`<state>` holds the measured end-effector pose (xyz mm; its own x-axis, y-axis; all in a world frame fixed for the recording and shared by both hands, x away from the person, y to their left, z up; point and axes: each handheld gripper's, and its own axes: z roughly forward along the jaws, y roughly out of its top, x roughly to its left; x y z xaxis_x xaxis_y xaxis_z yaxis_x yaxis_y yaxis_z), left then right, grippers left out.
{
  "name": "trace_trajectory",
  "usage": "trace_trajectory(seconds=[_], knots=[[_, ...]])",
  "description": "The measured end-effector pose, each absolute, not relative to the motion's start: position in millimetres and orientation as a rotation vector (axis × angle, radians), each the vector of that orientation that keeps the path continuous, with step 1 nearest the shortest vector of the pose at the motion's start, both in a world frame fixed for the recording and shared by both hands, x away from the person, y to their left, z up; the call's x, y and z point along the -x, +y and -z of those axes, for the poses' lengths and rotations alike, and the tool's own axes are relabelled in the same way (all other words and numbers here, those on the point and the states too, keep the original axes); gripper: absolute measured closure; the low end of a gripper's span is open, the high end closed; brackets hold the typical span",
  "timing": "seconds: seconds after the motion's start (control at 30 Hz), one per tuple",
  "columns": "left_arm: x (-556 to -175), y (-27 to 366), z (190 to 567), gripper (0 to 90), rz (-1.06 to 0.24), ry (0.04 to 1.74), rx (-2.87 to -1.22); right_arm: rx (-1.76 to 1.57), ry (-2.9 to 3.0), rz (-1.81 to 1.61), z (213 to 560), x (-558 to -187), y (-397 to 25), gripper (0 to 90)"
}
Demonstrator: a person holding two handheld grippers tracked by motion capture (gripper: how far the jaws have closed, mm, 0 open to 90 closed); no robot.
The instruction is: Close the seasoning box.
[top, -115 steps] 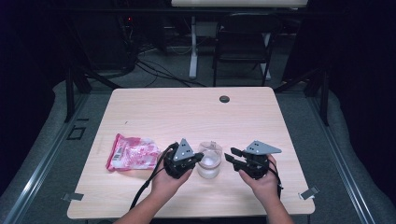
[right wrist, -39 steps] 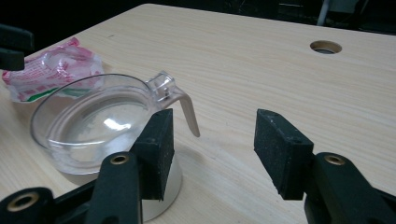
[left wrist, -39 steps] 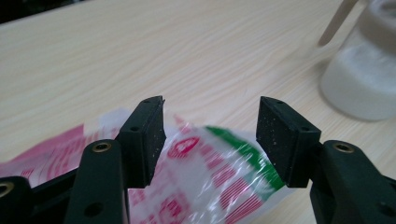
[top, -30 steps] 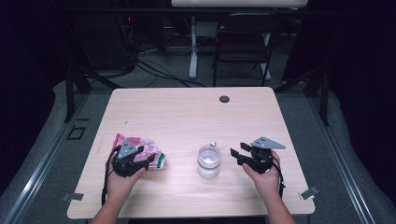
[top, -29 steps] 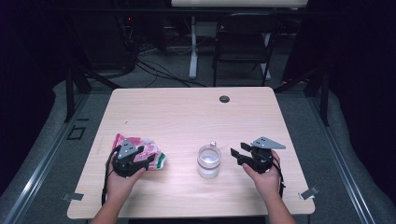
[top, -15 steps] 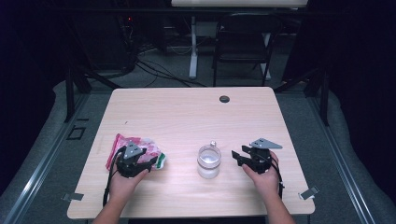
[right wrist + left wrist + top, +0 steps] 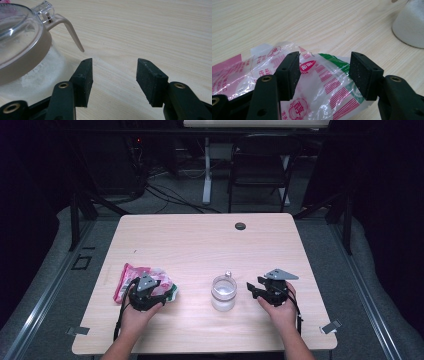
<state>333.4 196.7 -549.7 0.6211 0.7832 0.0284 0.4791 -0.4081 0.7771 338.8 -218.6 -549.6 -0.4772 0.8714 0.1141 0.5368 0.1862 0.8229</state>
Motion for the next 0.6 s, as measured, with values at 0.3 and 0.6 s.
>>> trace_trajectory(seconds=[0.3, 0.6], knots=[[-333.4, 195.1, 550.0, 42.2, -0.504, 0.983, -2.082, -1.343, 2.081, -1.220, 550.4, -339.8, -218.6, 46.5], [-331.2, 199.5, 544.8, 42.4, -0.520, 0.984, -2.041, -1.351, 2.066, -1.228, 548.7, -339.1, -221.9, 46.4]])
